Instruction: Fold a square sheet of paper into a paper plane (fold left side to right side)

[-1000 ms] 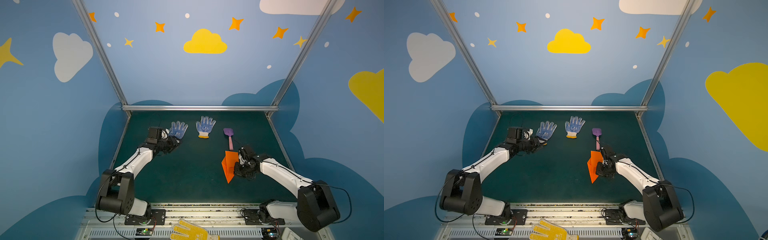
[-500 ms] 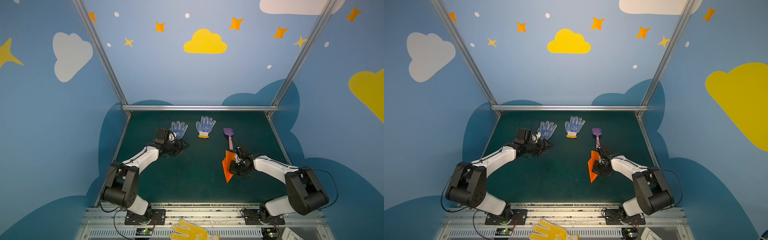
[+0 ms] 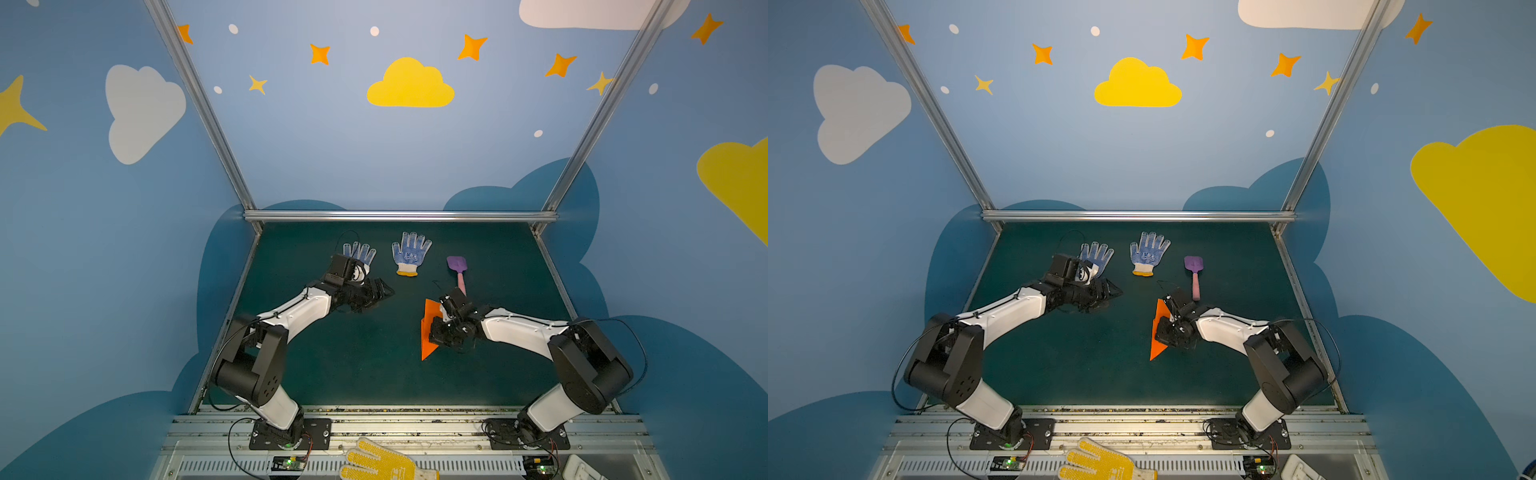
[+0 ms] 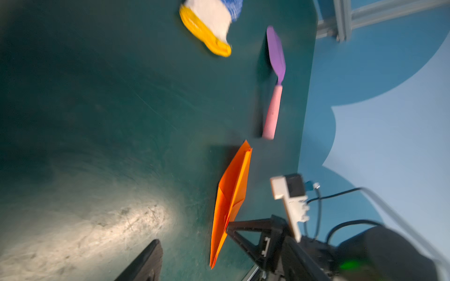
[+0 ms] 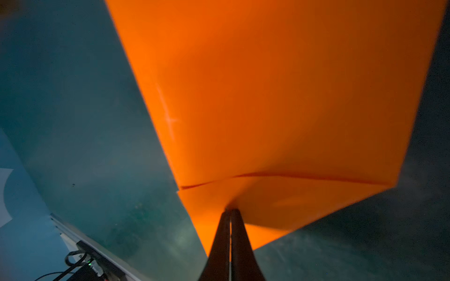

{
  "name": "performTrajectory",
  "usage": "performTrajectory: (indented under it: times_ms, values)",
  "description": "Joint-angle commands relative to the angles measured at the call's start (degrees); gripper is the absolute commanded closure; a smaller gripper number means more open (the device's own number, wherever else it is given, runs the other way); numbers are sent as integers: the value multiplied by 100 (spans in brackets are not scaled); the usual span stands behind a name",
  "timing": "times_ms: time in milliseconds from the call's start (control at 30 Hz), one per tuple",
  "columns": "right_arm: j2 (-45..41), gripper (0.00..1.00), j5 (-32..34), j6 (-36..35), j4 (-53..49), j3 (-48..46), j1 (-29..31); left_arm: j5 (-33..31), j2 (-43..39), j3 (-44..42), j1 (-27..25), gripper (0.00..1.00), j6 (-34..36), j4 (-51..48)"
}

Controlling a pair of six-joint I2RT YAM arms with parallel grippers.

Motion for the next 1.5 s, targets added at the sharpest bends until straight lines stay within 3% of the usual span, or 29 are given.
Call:
performTrajectory:
  times_ms: [0, 167, 333, 400, 533, 667, 967, 1467]
  values:
    - [-589, 87, 84, -4, -474, 270, -202, -76, -72, 107, -275, 22, 361, -330]
    - [-1639, 61, 185, -81, -812, -211, -937, -130, -258, -80, -868, 24, 498, -345]
    - [-2163, 52, -128, -519, -1005, -642, -1681, -6, 16, 11, -1546, 58, 478, -68]
    - [-2243, 52, -215, -571, -948, -838, -1860, -21, 250, 224, -1818, 64, 528, -119]
    - [-2329, 48, -546, -552, -622, -1354, -2149, -83, 821, 752, -2310, 64, 643, -297]
    - [-2331, 48, -786, -655, -578, -1572, -2287, -82, 1352, 1164, -2444, 64, 629, -327]
    - [-2267, 48, -1334, -625, -161, -1883, -2405, -150, 1960, 1795, -2374, 67, 897, -647]
    - [-1972, 47, -1668, -562, 242, -1864, -2439, 12, 2397, 1790, -1984, 70, 1024, -583]
